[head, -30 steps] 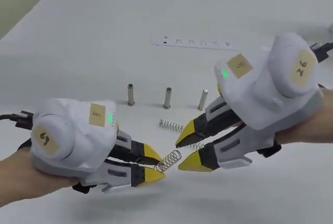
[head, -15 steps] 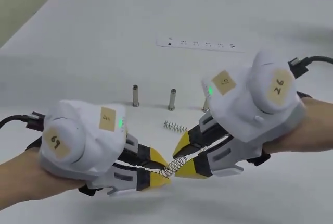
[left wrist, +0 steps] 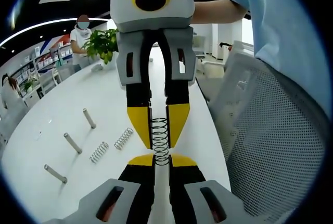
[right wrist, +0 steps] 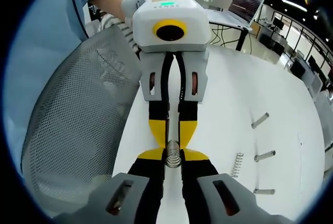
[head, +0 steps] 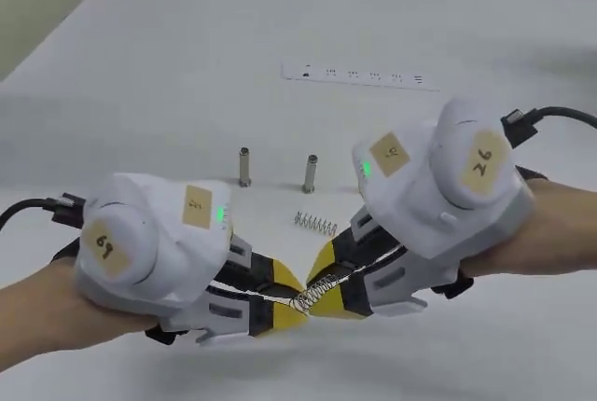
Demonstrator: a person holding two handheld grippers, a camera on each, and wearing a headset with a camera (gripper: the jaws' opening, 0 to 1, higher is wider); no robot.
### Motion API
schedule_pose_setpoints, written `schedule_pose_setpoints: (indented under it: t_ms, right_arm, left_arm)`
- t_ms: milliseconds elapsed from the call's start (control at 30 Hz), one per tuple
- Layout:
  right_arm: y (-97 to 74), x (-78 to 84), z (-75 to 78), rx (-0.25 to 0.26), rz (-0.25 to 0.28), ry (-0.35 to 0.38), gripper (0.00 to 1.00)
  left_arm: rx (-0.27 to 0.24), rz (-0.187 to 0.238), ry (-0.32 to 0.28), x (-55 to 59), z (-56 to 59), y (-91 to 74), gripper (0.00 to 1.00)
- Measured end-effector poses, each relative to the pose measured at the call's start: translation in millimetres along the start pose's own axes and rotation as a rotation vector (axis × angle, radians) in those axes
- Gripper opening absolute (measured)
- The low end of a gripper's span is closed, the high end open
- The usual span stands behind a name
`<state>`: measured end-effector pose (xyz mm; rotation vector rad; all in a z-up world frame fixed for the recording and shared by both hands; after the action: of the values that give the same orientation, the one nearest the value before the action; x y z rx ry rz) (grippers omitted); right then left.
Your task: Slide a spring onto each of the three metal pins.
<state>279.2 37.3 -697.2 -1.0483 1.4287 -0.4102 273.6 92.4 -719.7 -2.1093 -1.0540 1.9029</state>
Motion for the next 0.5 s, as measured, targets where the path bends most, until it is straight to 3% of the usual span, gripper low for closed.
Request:
schedule_pose_setpoints:
  t_ms: [500]
  right_arm:
    - [-2.8,0.4,0.0,0.014,0.033,0.025,0.08]
  left_arm:
    - [-0.004,0.008,-0.017,-1.6,-2.2,-0.4,0.01]
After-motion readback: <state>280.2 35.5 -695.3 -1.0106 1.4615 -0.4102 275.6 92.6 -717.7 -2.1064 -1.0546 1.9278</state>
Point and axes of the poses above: the centre of the closed fingertips' face, and the gripper's own axes: y roughly forward along the fingers, z roughly to its right, x roughly out of its underside, the point moved 5 cm from there along -y, roughly backward along the fingers, and after that the axes turned 14 degrees about -x, right-handed, at the moved point
